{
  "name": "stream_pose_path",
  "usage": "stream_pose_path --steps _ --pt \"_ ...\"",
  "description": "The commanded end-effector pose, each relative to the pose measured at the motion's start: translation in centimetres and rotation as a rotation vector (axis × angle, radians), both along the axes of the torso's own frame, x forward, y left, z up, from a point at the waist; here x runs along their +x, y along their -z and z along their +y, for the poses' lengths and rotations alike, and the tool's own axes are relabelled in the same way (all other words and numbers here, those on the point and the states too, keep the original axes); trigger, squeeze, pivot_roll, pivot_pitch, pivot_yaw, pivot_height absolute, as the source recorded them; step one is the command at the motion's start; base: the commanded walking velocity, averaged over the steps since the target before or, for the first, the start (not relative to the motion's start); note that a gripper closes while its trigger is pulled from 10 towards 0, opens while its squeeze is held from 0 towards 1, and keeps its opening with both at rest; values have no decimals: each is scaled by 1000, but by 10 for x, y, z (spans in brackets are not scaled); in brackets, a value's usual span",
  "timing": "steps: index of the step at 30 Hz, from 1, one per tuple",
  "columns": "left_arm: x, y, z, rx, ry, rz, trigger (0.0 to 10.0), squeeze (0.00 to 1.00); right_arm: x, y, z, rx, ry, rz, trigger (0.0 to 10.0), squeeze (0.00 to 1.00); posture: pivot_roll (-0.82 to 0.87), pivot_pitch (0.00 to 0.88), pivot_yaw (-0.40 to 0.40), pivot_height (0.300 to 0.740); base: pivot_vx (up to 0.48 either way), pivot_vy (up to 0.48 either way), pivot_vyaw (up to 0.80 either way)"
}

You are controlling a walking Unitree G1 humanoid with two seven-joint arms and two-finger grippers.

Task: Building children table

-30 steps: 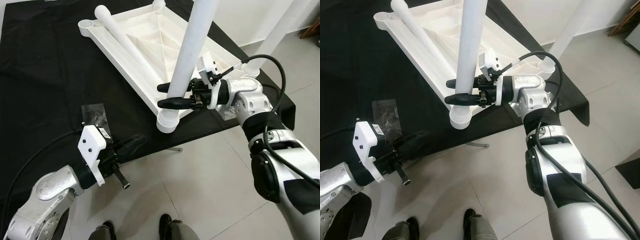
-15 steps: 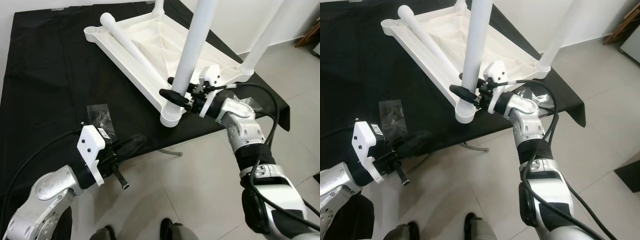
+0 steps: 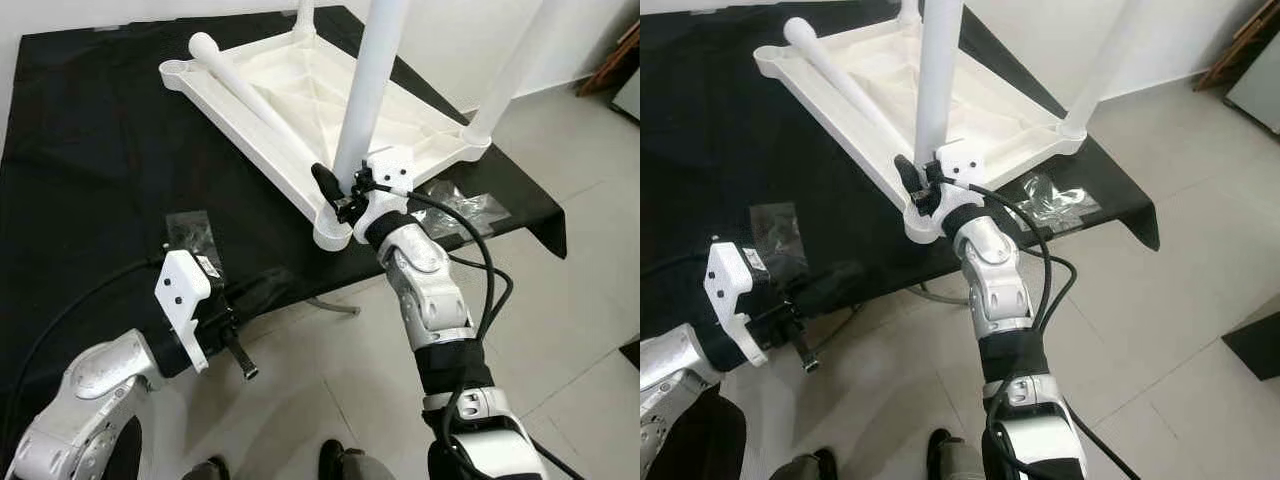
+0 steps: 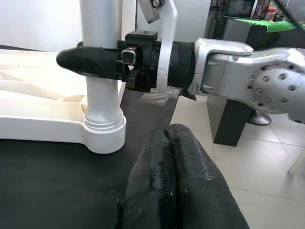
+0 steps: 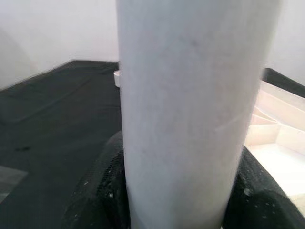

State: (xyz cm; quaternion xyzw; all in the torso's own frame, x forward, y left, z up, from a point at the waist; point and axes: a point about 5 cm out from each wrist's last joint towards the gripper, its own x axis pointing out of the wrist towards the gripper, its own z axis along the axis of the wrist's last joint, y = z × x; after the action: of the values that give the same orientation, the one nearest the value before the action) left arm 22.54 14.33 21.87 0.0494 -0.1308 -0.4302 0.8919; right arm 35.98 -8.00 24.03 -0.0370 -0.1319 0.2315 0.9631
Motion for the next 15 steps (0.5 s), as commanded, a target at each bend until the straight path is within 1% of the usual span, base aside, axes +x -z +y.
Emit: stream_pose_path --steps 1,3,4,5,6,8,9,10,11,13,15 --pt "0 3 -1 2 10 10 10000 0 -3 17 2 -56 2 84 10000 1000 59 277 -110 740 0 0 0" --pt "0 3 -1 2 10 10 10000 0 -3 17 2 -56 2 84 10000 1000 59 277 -110 740 0 0 0" --pt "0 3 -1 1 9 8 10000 0 -3 12 3 -49 -24 67 10000 1000 57 274 -110 740 0 0 0" --pt "0 3 -1 1 9 8 10000 0 -3 12 3 -49 -24 67 10000 1000 57 274 -110 740 0 0 0" --pt "1 3 -1 0 9 7 10000 0 -2 4 4 -37 -83 47 10000 1000 57 273 -112 740 0 0 0" --pt "1 3 -1 0 9 7 10000 0 -2 4 4 -37 -83 47 10000 1000 57 273 -112 740 0 0 0" --pt "1 3 -2 -1 10 6 10000 0 0 -8 3 -47 -190 4 10000 404 56 269 -113 740 0 0 0" --pt "1 3 -2 -2 9 5 10000 0 2 -20 0 -65 -278 -34 10000 0 55 268 -114 740 0 0 0" --pt "1 3 -2 -2 10 4 10000 0 5 -30 -4 -102 -362 -62 10000 0 54 267 -114 740 0 0 0" --pt "1 3 -2 -2 10 4 10000 0 5 -30 -4 -102 -362 -62 10000 0 54 267 -114 740 0 0 0" --pt "1 3 -3 -3 12 2 10000 0 8 -39 -12 -206 -483 -89 10000 0 57 266 -115 740 0 0 0"
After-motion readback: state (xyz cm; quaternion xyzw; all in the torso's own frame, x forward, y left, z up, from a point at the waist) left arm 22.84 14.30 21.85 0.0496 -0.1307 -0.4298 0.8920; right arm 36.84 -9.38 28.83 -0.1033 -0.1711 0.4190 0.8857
